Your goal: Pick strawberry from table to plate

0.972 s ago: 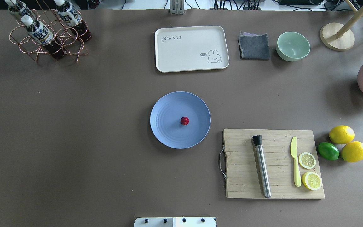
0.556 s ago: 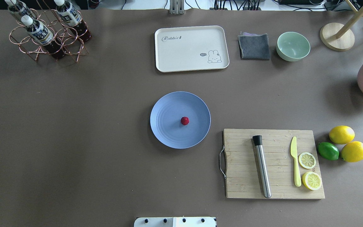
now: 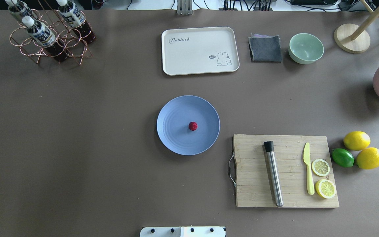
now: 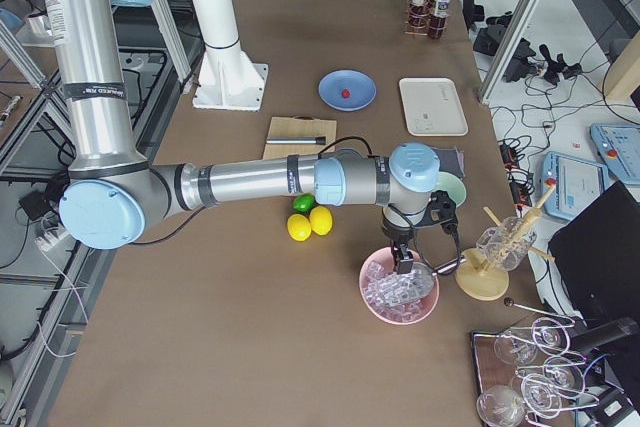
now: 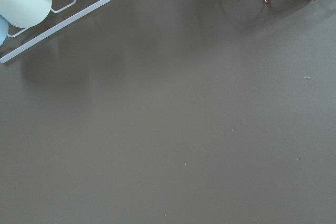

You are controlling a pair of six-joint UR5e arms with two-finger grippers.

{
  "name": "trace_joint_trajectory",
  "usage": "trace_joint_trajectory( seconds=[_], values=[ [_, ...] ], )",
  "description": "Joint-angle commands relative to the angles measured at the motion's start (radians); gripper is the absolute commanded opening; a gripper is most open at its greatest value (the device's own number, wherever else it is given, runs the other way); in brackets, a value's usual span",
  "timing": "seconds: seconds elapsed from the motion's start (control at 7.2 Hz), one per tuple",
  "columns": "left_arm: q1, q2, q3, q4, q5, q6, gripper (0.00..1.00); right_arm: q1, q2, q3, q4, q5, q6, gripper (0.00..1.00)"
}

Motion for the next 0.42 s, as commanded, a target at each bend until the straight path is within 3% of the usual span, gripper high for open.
trace_joint_trajectory(
  seconds=[0.0, 0.28],
  values=[
    [0.002, 0.006, 0.008, 0.001, 0.004, 0.005, 0.97, 0.0, -0.005, 0.02, 0.001, -0.025, -0.007, 1.0],
    [-0.004, 0.006, 0.042, 0.006, -0.002, 0.005, 0.97, 0.0, 0.005, 0.021, -0.011, -0.02, 0.0, 1.0]
  ],
)
